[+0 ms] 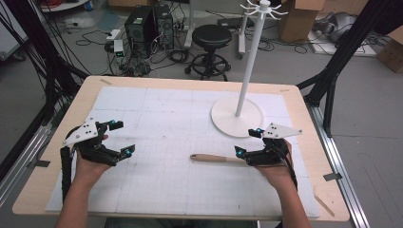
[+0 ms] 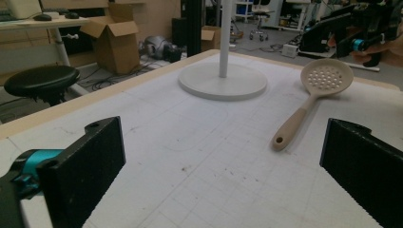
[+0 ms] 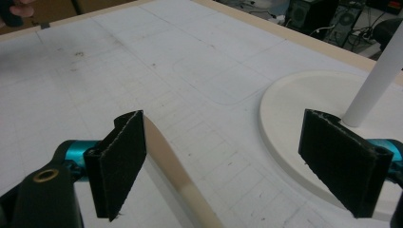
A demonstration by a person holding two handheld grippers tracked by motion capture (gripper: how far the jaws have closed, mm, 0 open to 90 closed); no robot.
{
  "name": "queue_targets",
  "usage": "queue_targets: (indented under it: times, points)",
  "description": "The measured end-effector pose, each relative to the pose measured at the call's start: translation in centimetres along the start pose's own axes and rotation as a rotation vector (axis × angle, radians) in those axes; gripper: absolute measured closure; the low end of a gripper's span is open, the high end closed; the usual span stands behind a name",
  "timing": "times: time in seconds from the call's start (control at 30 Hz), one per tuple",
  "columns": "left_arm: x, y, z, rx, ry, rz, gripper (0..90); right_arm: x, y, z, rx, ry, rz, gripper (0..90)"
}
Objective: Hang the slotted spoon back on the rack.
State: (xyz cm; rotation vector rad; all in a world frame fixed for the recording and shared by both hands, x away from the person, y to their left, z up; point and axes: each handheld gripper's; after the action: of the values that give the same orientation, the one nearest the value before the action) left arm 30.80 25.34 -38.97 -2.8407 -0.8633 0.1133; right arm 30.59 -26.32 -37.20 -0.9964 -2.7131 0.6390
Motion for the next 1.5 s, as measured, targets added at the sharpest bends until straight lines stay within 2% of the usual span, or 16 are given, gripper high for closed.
queue_targets:
  times: [0.2, 0.43, 0.6, 0.63, 0.67, 0.73, 0.77, 0.8, 0.93, 1.03, 1.13, 1.23, 1.4, 1.5]
  points:
    - [0.1, -0.3, -0.1, 0.001, 0.006, -0.008, 1.7, 0.2, 0.4, -0.2, 0.009, -0.012, -0.013, 15.7]
    - [0.0, -0.9, -0.7, -0.015, 0.021, -0.021, 1.7, 0.0, 0.9, -0.7, 0.053, -0.053, -0.012, 15.7]
    - [0.0, -0.8, -0.8, -0.013, 0.024, -0.021, 1.7, 0.0, 2.2, -1.0, 0.121, -0.072, -0.031, 15.7]
    - [0.0, -0.8, -0.8, -0.013, 0.025, -0.02, 1.7, 0.0, 2.9, -1.1, 0.163, -0.091, -0.04, 15.8]
    - [0.0, -0.8, -0.9, -0.014, 0.027, -0.018, 1.7, 0.0, 2.9, -1.1, 0.163, -0.091, -0.04, 15.8]
    - [-0.1, -0.8, -0.8, -0.01, 0.026, -0.017, 1.7, 0.1, 3.5, -1.2, 0.194, -0.104, -0.059, 15.8]
    - [-0.1, -0.8, -0.8, -0.006, 0.029, -0.018, 1.7, 0.2, 4.2, -1.2, 0.229, -0.118, -0.075, 15.8]
    - [-0.1, -0.8, -0.8, -0.005, 0.03, -0.02, 1.7, 0.2, 4.2, -1.2, 0.229, -0.118, -0.075, 15.8]
    - [0.0, -0.9, -1.0, -0.01, 0.033, -0.024, 1.7, 0.4, 5.4, -0.8, 0.31, -0.132, -0.11, 16.8]
    - [0.1, -0.9, -0.9, -0.008, 0.033, -0.032, 1.7, 0.8, 6.2, -0.5, 0.37, -0.172, -0.114, 17.1]
    - [0.1, -1.0, -0.9, -0.003, 0.033, -0.032, 1.7, 1.0, 6.8, -0.3, 0.404, -0.192, -0.118, 17.7]
    - [0.0, -0.9, -1.0, -0.006, 0.034, -0.031, 1.7, 1.1, 7.2, -0.1, 0.437, -0.203, -0.142, 24.4]
    - [0.1, -1.0, -1.0, -0.012, 0.041, -0.041, 1.7, 1.2, 7.6, 0.2, 0.486, -0.217, -0.134, 27.6]
    - [0.1, -1.1, -1.0, -0.012, 0.042, -0.044, 1.7, 1.1, 7.7, 0.2, 0.494, -0.217, -0.133, 30.1]
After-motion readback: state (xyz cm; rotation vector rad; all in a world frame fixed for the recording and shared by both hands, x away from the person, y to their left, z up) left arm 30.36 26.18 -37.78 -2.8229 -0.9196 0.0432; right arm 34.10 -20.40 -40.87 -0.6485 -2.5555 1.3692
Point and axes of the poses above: each handheld gripper's, and its own axes: y roughly forward along the jaws, z roughly out of its underside, x roughly to its left
